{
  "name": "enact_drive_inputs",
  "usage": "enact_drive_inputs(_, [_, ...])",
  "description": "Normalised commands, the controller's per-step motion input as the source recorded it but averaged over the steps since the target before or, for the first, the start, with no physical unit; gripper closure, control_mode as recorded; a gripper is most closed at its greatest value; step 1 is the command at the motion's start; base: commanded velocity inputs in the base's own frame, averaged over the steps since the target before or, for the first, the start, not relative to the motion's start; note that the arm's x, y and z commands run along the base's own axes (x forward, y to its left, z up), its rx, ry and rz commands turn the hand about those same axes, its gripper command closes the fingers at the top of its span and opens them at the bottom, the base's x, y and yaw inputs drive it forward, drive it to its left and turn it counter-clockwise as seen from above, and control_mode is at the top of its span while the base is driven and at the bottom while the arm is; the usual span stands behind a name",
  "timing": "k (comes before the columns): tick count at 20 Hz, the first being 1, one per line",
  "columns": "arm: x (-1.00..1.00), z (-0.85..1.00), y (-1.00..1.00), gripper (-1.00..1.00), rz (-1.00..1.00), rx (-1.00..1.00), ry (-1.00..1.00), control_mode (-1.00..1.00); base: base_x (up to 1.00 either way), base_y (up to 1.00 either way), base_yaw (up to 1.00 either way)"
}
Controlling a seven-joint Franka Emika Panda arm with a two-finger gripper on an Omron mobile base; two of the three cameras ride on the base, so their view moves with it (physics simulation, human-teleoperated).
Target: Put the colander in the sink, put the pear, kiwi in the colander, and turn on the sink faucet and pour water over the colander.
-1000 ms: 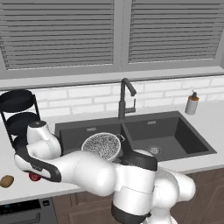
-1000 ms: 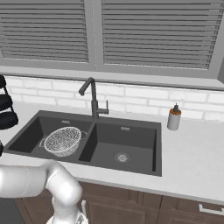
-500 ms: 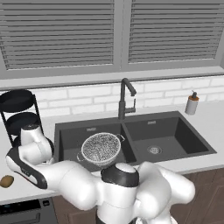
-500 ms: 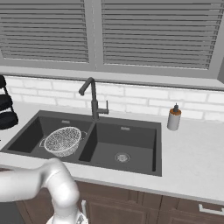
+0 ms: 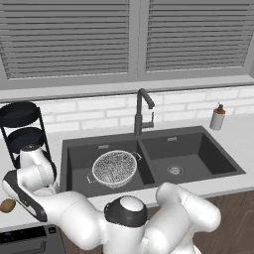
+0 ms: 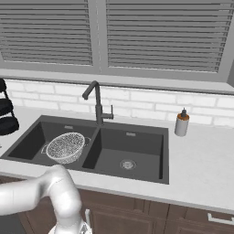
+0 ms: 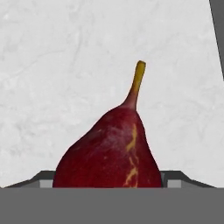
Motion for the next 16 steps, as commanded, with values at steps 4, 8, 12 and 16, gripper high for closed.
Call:
enact_drive_inputs(4, [0.0,0.06,-0.42,1.0,-0.05,0.0,-0.02,-1.0,0.0,0.0,0.0])
enact_drive_inputs(8, [0.0,0.47,-0.98,1.0,-0.1,0.0,-0.12,-1.0,0.0,0.0,0.0])
enact_drive_inputs(12, [0.0,0.49,-1.0,1.0,-0.13,0.0,-0.12,-1.0,0.0,0.0,0.0])
enact_drive_inputs(16, [0.02,0.25,-1.0,1.0,-0.12,-0.01,-0.1,-1.0,0.0,0.0,0.0])
